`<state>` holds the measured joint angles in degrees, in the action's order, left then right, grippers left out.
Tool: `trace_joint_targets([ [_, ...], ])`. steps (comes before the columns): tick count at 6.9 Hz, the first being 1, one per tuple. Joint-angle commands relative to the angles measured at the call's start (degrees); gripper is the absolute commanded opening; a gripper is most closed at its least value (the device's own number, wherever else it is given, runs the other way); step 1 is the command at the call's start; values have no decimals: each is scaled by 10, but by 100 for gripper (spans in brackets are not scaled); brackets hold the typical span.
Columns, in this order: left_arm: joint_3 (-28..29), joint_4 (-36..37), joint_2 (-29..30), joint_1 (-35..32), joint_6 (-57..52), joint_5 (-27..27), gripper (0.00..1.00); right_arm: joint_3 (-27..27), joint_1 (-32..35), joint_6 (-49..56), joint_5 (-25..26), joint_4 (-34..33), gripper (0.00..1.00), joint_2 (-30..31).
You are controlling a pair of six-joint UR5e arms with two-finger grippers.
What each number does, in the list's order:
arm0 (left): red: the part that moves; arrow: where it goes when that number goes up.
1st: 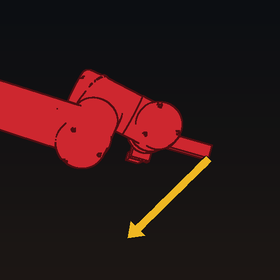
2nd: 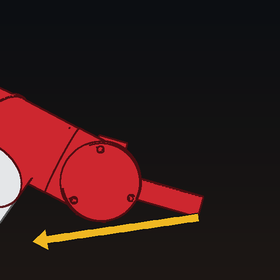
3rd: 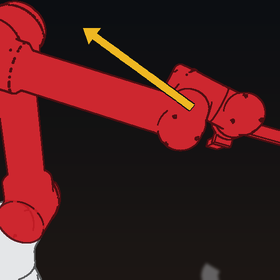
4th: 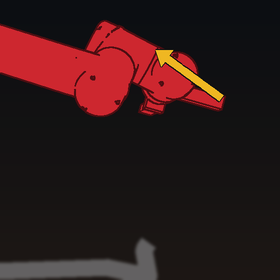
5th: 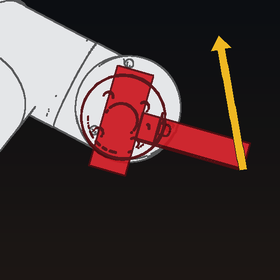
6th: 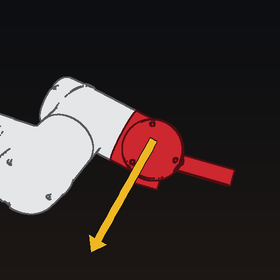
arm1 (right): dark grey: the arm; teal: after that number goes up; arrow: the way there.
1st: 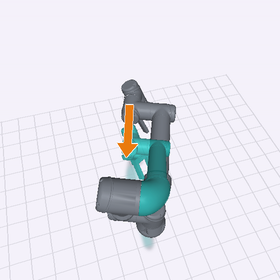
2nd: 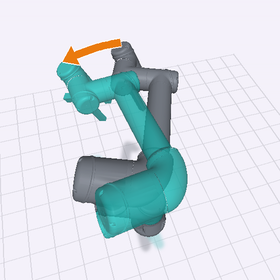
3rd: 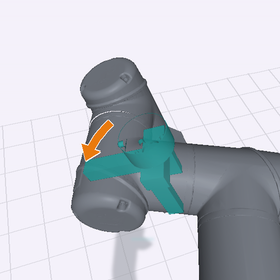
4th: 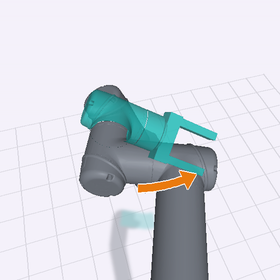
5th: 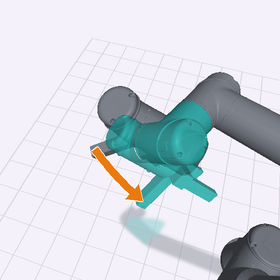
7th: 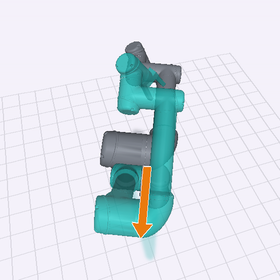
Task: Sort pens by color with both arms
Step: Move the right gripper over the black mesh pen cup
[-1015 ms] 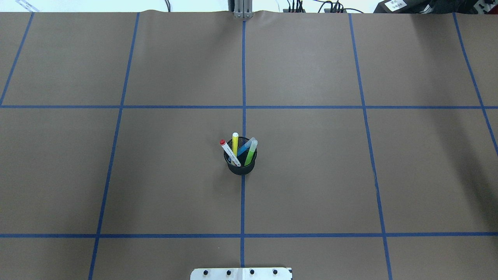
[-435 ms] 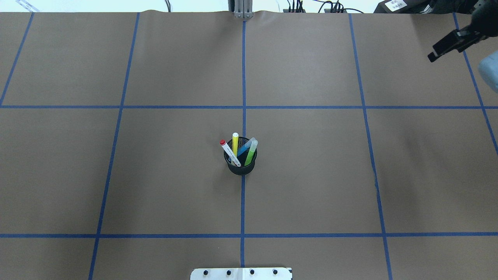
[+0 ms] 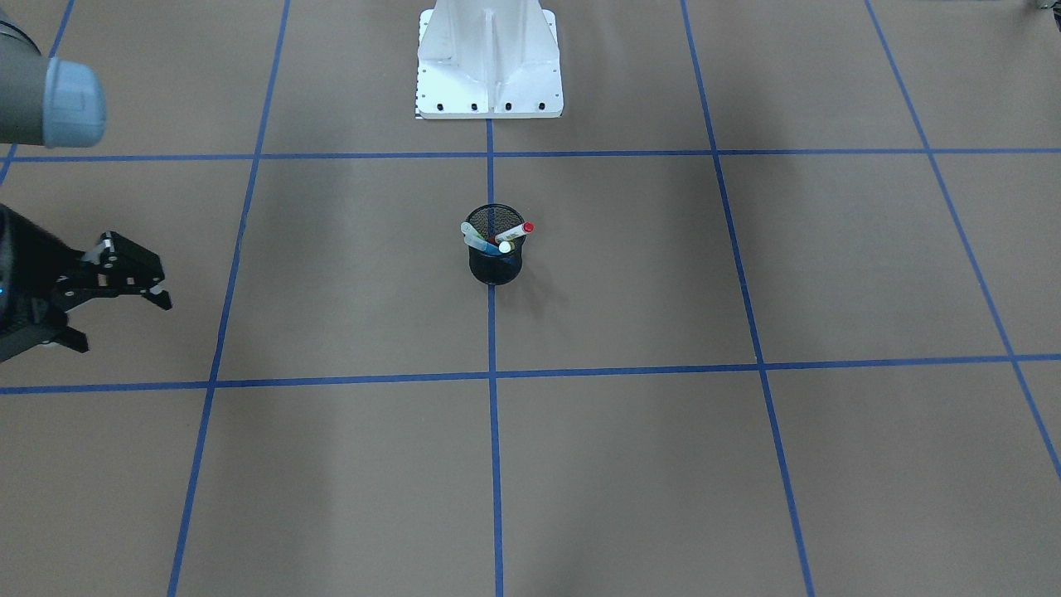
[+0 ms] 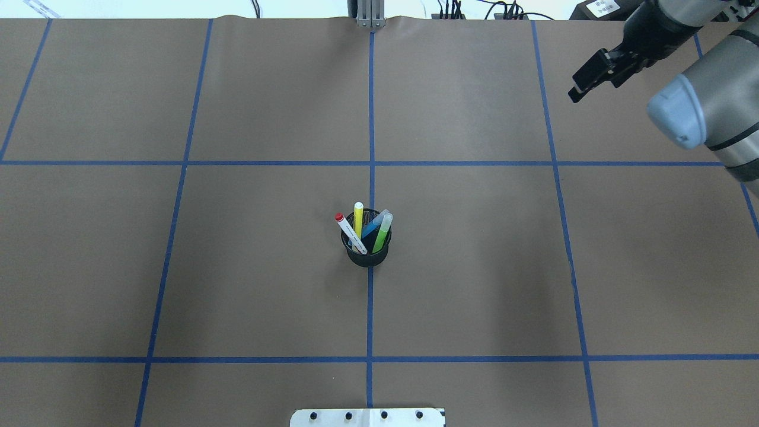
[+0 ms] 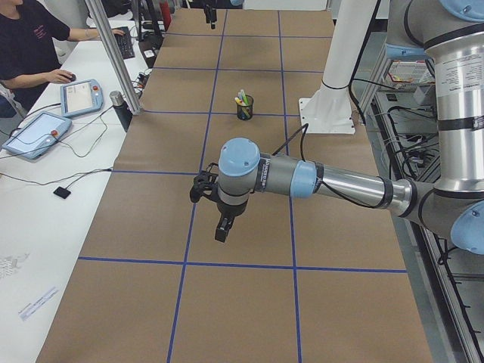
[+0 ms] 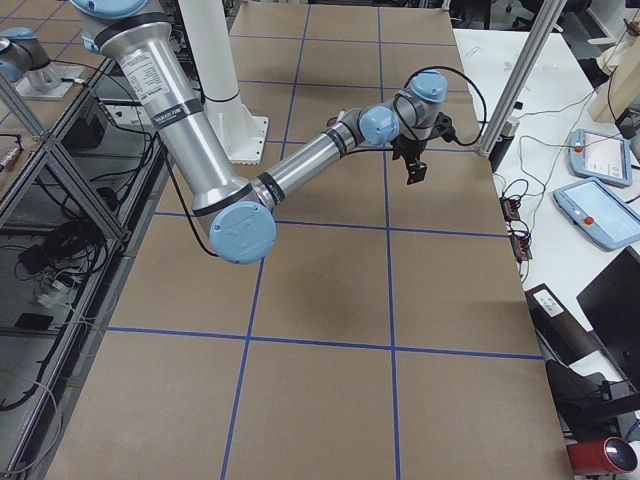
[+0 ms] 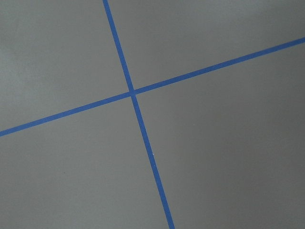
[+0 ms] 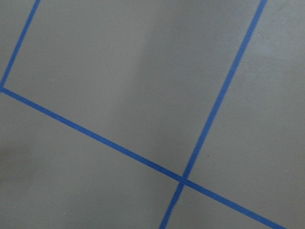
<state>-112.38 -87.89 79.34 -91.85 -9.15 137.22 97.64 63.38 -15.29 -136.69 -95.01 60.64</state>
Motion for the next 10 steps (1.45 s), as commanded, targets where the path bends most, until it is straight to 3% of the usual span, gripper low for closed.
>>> trace_joint_targets([
  [1,1,0,-1,0,5,2,99,-8,-60,-55,-27,9,99,-43],
  [5,6,0,-1,1,5,2,99,-171,-134,-218,-34,162,99,-150],
  [8,7,0,-1,1,5,3,99,-191,-176,-256,-17,189,98,-195],
  [10,8,1,-2,0,5,7,99,-215,-207,-250,31,247,92,-206],
])
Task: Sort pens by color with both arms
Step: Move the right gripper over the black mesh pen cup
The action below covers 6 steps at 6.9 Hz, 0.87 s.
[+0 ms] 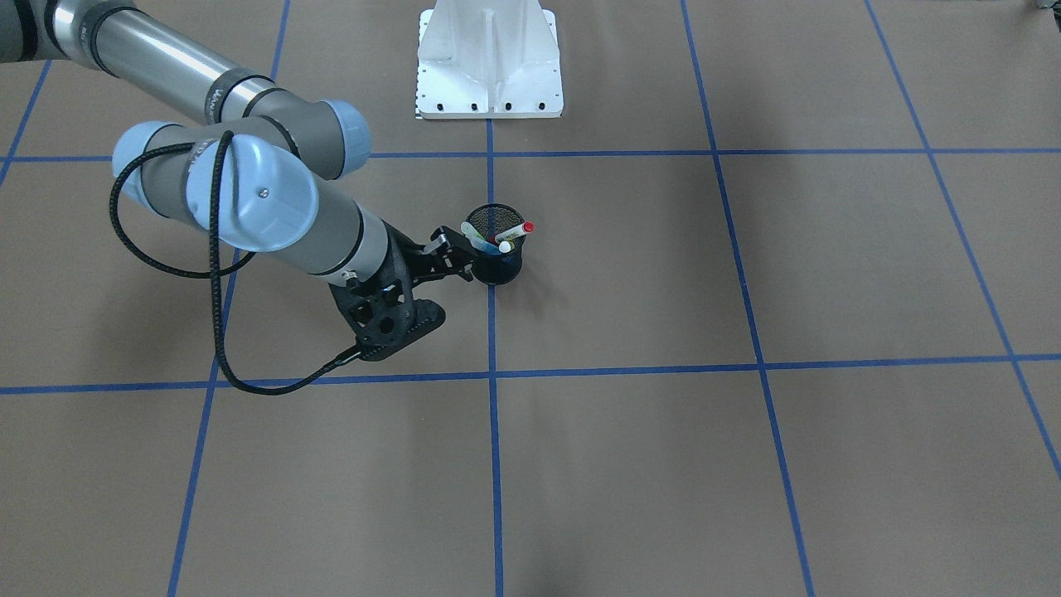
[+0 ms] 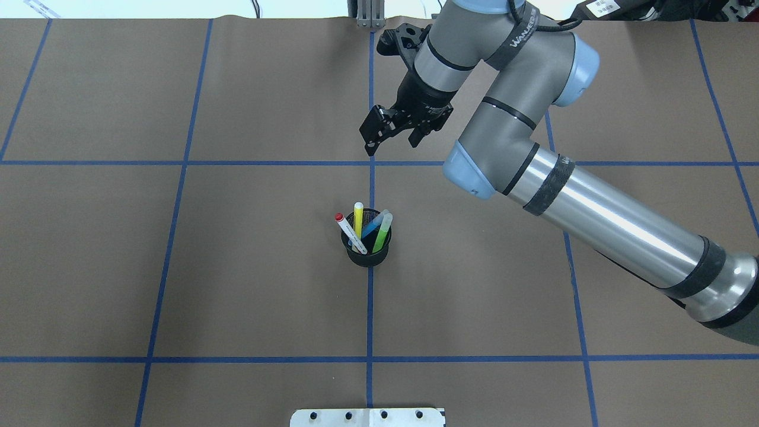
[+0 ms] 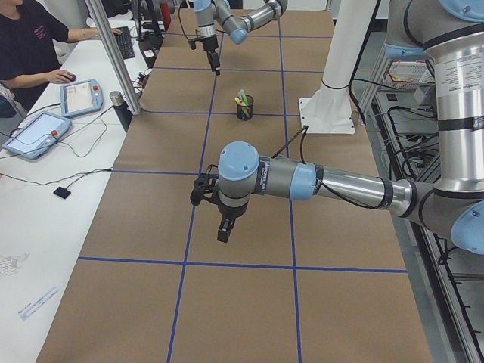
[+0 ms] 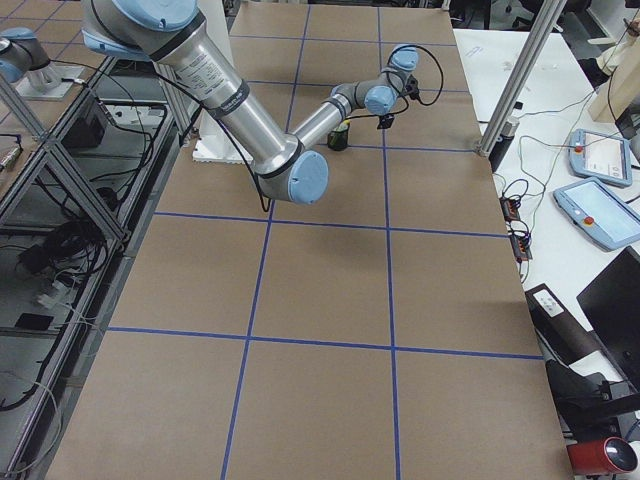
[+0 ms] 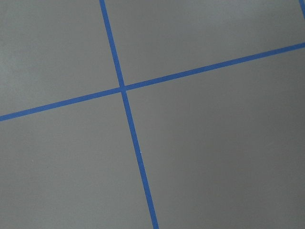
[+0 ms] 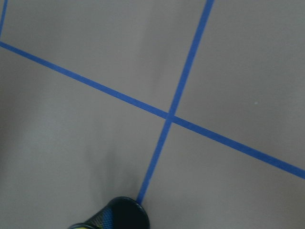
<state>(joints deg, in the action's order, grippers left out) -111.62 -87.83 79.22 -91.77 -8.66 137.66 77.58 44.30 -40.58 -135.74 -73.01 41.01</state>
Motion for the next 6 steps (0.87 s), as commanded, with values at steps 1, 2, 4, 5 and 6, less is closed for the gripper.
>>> trace_joint_targets([
  [1,4,-1,-8,0,0,7,99,-16,-22,7,21,27,92,-9],
  [2,3,0,-9,0,0,11,99,-16,-29,20,23,27,92,-6],
  [4,4,-1,-10,0,0,18,99,7,-33,36,19,27,89,33],
  [5,4,-1,-9,0,0,18,99,34,-33,36,15,26,89,53],
  [6,4,-1,-9,0,0,18,99,47,-33,34,10,24,89,58],
])
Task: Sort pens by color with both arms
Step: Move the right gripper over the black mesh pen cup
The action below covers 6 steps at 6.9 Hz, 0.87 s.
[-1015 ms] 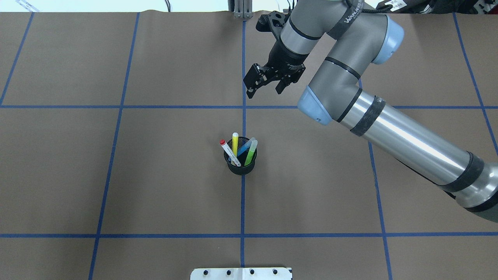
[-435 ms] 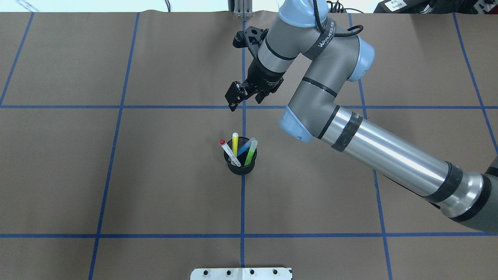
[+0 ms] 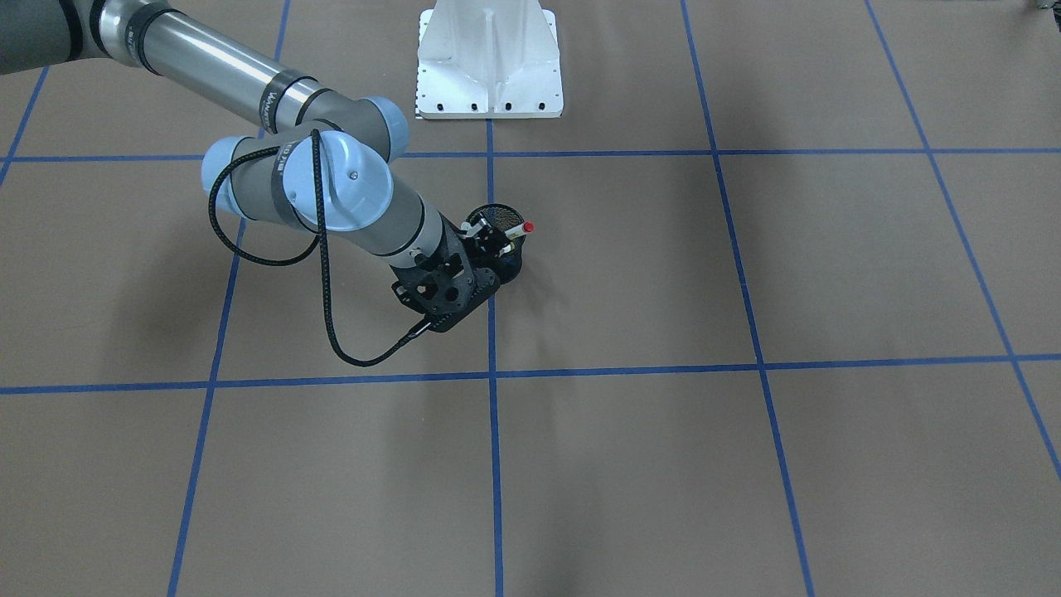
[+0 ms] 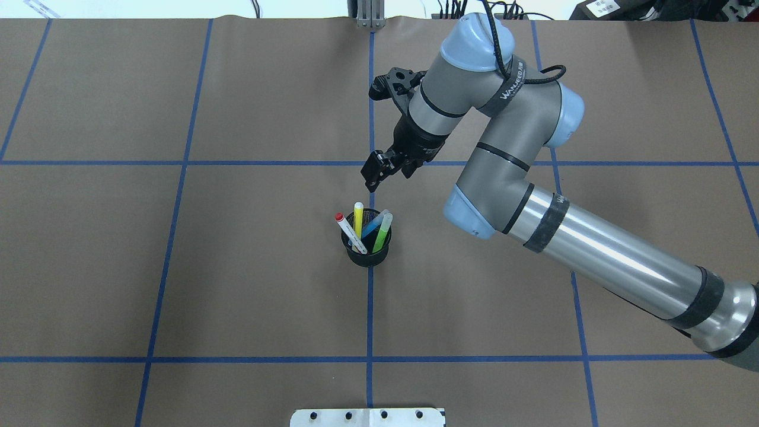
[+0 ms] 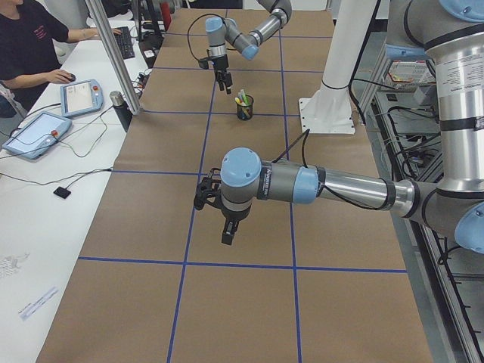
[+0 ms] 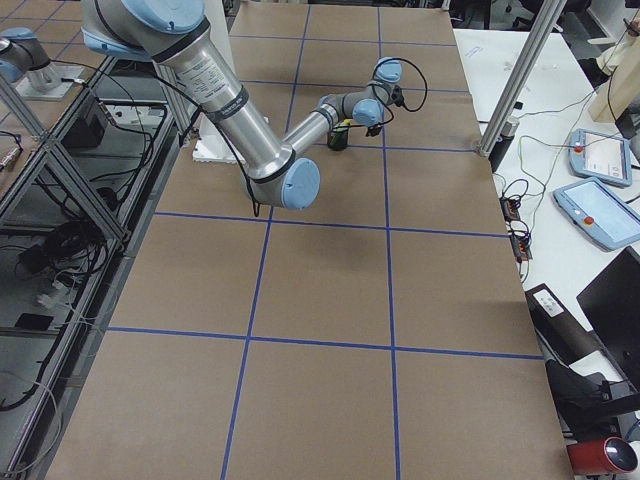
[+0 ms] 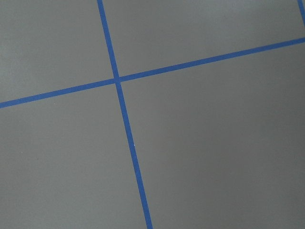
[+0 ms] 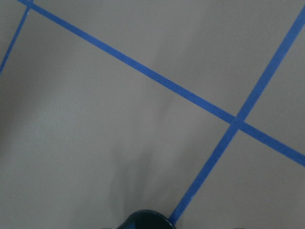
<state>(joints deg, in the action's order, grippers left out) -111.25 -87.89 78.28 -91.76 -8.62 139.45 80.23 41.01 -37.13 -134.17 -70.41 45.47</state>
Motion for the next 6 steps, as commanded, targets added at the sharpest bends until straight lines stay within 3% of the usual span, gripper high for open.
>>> trace_joint_targets([
  [1,0,0,-1,0,0,0,99,23,-8,-7,-4,-1,89,15],
  [2,-1,0,0,0,0,1,99,27,-20,-16,-3,-3,88,16],
  [5,-1,0,0,0,0,2,99,27,-26,-30,-4,-3,62,15],
  [6,-1,0,-1,0,0,2,99,26,-26,-31,-5,-5,61,16],
])
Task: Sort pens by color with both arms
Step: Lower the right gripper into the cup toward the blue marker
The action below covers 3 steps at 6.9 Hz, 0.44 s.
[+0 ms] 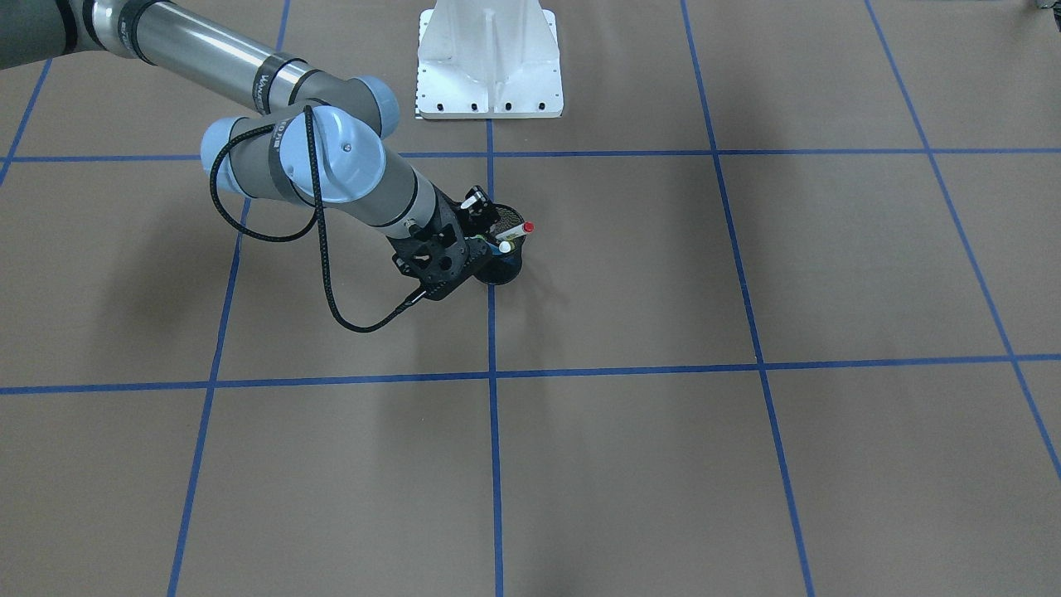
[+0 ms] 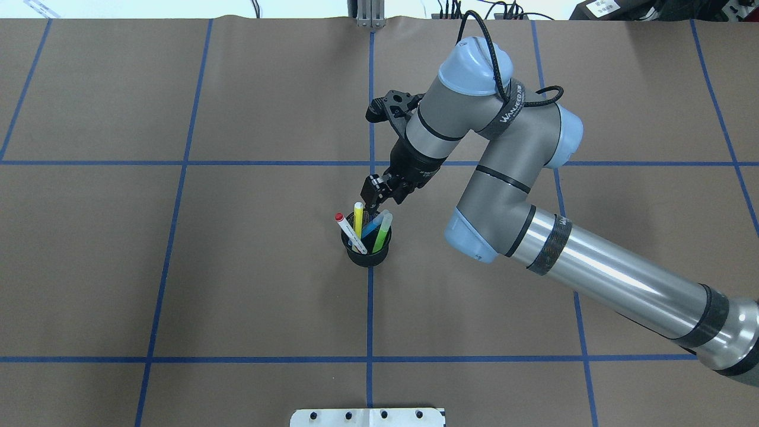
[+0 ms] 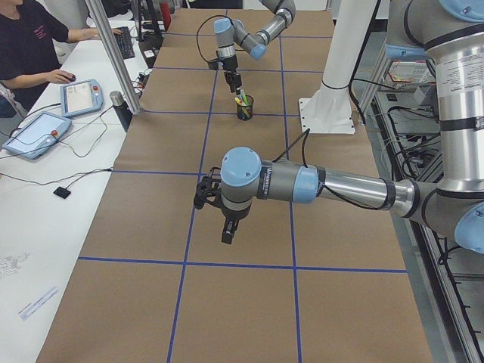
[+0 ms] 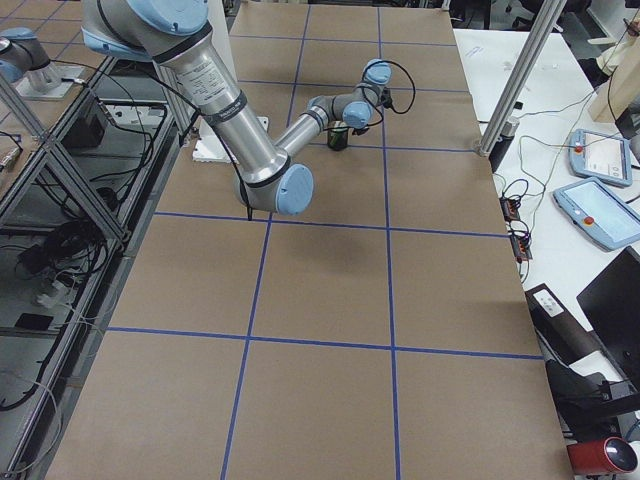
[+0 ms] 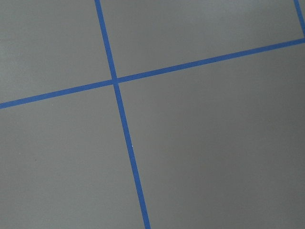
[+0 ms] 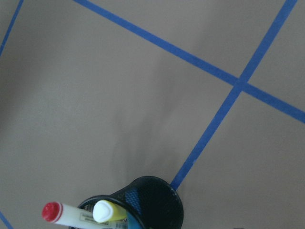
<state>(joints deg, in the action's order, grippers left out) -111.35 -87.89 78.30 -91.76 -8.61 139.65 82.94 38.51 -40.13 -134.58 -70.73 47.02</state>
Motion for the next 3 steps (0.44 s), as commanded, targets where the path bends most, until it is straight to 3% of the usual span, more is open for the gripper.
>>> trace_joint_targets([
  [1,0,0,-1,0,0,0,99,-1,-2,-1,-2,-2,58,3],
  [3,0,0,-1,0,0,1,99,0,-3,-1,-11,-10,58,5],
])
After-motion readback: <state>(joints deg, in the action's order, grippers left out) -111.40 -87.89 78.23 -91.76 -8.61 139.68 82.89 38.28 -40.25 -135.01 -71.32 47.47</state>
